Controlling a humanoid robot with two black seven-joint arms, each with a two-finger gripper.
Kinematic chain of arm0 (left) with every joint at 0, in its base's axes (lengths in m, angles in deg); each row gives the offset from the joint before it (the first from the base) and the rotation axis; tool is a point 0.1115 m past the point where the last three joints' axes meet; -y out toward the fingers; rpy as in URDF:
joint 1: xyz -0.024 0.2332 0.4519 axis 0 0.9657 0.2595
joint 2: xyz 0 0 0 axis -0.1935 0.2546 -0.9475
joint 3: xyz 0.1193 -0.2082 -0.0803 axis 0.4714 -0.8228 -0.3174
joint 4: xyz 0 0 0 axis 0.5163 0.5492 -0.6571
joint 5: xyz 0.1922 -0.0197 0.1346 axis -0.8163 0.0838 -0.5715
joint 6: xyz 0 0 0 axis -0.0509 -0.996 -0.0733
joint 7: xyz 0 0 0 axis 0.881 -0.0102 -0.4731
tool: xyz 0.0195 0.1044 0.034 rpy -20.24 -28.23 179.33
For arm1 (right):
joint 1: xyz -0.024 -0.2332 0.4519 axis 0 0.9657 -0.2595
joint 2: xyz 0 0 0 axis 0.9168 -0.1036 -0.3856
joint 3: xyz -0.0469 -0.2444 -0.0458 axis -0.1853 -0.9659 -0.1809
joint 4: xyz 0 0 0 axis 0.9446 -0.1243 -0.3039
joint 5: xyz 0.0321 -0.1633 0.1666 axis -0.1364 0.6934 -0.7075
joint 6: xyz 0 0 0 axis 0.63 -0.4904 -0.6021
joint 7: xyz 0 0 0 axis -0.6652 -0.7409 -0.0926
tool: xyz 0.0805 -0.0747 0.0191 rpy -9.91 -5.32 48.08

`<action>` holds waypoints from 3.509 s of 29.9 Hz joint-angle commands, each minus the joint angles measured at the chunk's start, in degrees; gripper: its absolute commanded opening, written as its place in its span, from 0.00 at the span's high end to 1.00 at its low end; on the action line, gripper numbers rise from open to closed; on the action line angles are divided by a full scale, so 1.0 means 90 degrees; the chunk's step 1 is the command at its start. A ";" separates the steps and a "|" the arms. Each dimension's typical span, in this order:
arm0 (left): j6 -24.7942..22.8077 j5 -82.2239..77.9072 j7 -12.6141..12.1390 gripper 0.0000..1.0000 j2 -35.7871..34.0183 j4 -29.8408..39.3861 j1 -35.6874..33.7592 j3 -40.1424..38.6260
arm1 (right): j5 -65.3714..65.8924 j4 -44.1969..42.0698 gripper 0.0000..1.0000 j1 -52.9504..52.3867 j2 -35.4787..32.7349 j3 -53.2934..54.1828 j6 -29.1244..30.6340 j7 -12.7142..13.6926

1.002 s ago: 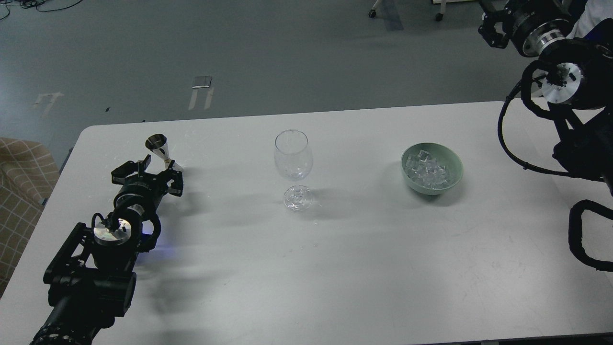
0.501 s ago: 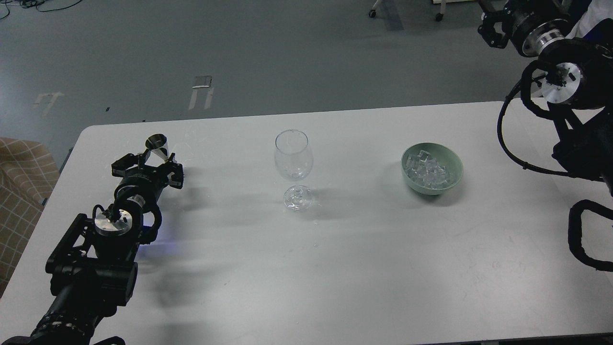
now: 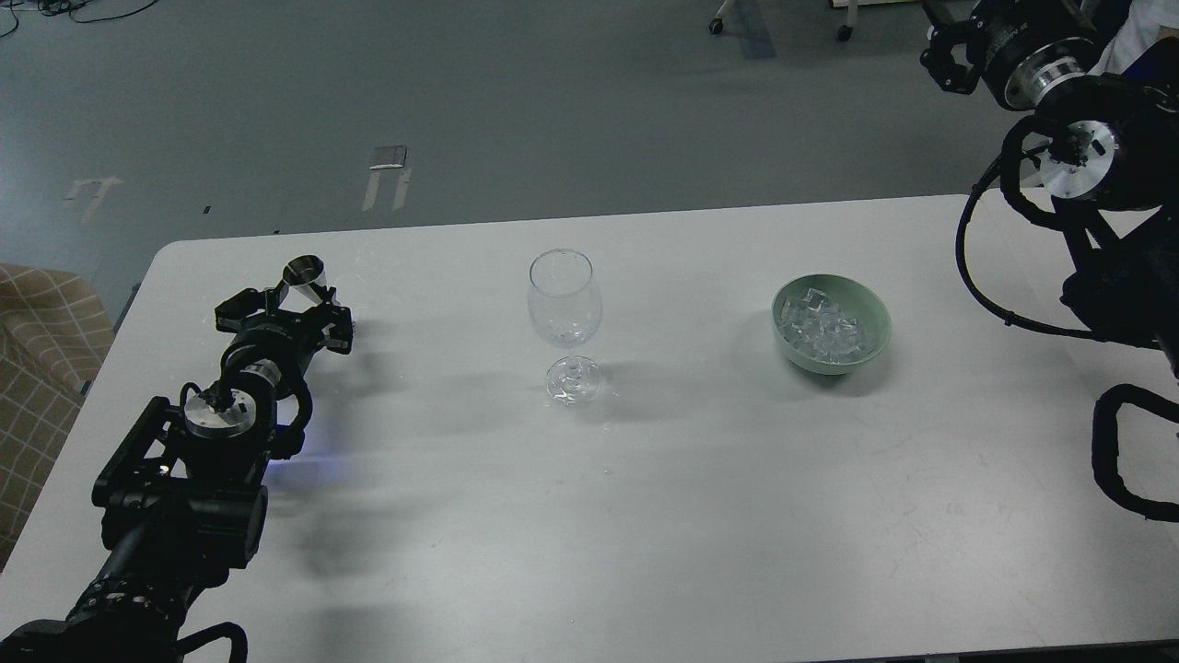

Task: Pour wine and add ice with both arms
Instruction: 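Lift the silver cup with the left gripper and raise it upright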

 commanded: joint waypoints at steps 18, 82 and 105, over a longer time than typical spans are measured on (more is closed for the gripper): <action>-0.0236 -0.0001 0.0007 0.40 0.0106 -0.0679 -0.0548 0.0013 | 0.0000 0.0000 0.00 0.0007 0.0000 0.0000 -0.0010 0.0000; -0.1076 0.0126 0.0046 0.76 0.0106 0.0414 -0.0743 -0.0183 | 0.0000 0.0000 0.00 0.0075 -0.0059 0.0000 -0.0010 0.0000; -0.1037 0.0096 -0.0003 0.85 0.0125 0.2601 0.0155 -0.0036 | 0.0000 0.0000 0.00 0.0124 -0.0059 0.0000 -0.0010 0.0000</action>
